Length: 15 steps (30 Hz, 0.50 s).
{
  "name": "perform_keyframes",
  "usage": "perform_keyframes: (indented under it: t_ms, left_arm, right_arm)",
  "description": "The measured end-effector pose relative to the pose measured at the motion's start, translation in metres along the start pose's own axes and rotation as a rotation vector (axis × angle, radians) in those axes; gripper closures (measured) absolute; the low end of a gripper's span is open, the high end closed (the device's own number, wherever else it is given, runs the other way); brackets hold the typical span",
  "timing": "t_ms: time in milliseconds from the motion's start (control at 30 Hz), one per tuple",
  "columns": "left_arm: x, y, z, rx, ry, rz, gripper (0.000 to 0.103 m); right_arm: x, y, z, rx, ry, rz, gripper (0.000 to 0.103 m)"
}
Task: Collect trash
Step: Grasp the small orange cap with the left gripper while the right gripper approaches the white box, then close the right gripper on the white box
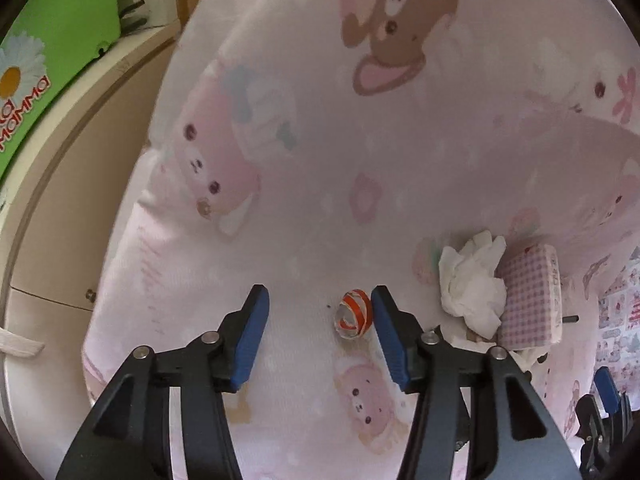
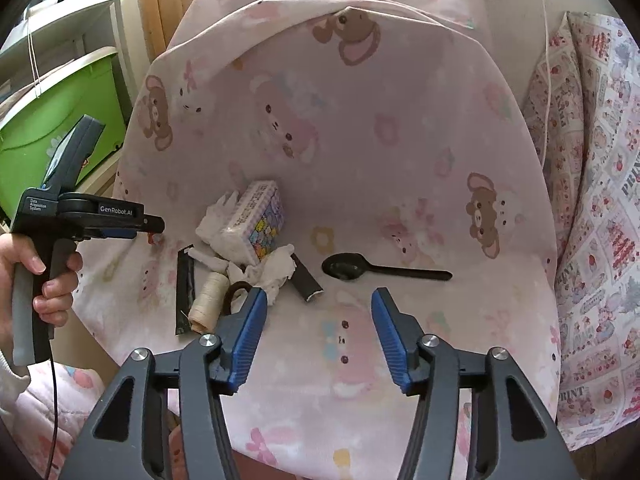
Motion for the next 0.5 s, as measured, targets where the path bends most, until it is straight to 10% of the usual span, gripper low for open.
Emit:
perform_keyframes:
  t_ms: [267, 500]
  left_arm:
    - [0.006, -0.007, 0.029, 0.074, -0.029, -0.019, 0.095]
    - [-0.020, -0.007, 0.036, 0.067, -0.017, 0.037, 0.098]
  right_arm:
    - [0.006, -0.004, 0.000, -0.010, -0.015, -0.021, 0.045]
    - [0.005, -0.002, -0.003, -0.009, 0.004, -0.026, 0.045]
Point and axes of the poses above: each gripper's, at about its wrist camera, not at the fingertips, and x roughly the way its jaws point, z to its right, y to its top, the point moved 7 cm from there along x, roughly the way its jaws point, and after that the axes turned 14 degrees about -y, right-handed, at the moved point
